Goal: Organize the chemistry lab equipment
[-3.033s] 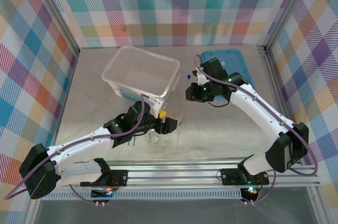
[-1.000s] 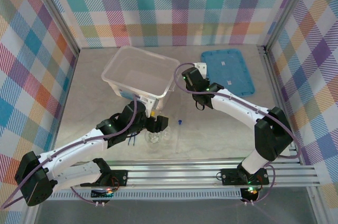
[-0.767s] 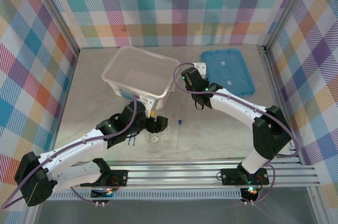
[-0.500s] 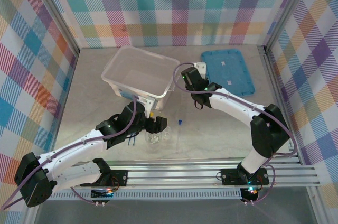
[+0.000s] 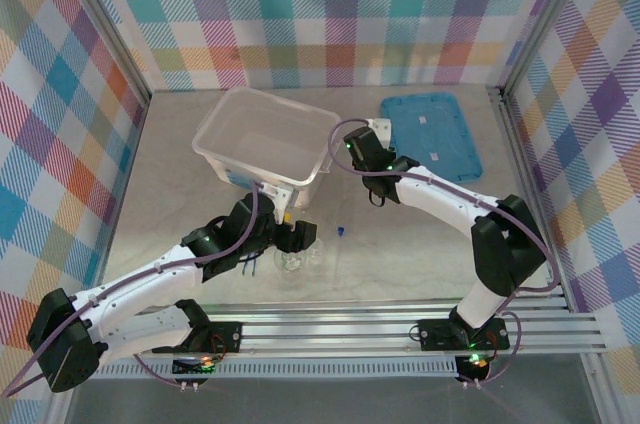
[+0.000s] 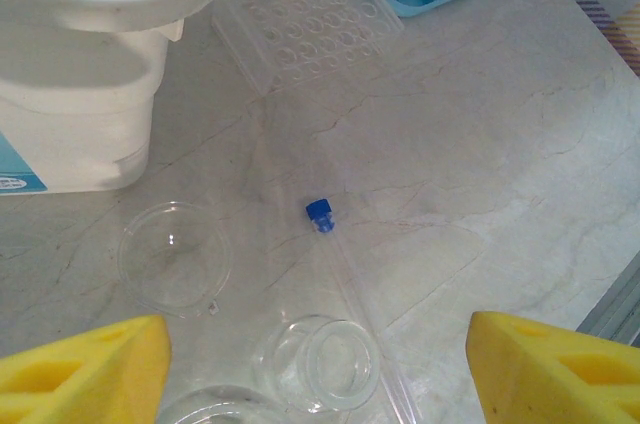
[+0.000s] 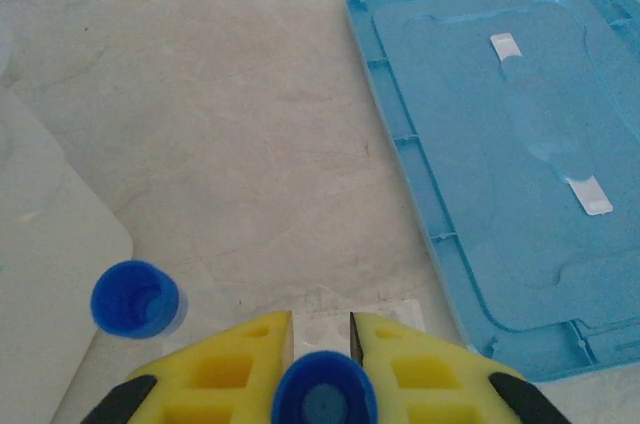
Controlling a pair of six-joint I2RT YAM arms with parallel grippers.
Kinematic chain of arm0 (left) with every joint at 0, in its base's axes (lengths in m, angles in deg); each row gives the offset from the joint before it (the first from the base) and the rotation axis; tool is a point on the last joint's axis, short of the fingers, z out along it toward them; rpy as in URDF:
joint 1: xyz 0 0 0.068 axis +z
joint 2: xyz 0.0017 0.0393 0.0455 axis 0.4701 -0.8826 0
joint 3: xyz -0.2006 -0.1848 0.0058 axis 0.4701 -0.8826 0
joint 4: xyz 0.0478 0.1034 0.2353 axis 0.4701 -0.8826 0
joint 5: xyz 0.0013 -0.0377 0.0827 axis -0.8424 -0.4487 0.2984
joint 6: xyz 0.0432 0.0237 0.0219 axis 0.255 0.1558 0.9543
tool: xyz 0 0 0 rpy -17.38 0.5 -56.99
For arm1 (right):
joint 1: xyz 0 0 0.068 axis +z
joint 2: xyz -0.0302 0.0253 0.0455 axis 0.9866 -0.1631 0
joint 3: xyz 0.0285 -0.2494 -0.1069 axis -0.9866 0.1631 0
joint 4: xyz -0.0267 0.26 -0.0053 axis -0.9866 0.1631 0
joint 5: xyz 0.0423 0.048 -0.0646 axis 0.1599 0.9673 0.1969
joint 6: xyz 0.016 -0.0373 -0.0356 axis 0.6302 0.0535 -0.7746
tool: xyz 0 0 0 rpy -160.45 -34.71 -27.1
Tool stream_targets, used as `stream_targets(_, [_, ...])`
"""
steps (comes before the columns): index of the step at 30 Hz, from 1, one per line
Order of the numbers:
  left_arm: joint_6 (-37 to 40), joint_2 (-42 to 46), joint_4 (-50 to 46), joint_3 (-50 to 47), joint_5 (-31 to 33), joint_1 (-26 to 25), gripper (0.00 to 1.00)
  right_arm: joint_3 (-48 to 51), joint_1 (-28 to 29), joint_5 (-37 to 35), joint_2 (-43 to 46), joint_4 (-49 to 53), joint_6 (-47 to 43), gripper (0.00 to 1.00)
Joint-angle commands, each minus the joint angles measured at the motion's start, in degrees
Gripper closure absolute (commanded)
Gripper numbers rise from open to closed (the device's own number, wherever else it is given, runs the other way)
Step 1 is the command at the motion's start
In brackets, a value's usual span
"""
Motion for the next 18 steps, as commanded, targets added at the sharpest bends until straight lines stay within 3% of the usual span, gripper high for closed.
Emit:
stream_targets(1, [-0.9,0.6,0.3,-0.8,-0.4,0.6,0.23,1.1,-0.5,-0.6,-0.9,-0.5,1.0,0.81])
stream_targets(8, [-0.8,0.9,0.0,-0.9,-0.3,0.6,0.22,2.7,-0.4,-0.6,0.5,-1.1,1.3,0.72])
stream_targets(18, [0.1,-0.7,0.0,0.5,-0.8,0.7,0.23,3.5,-0.3,-0.3,6.7,0.4,0.4,0.68])
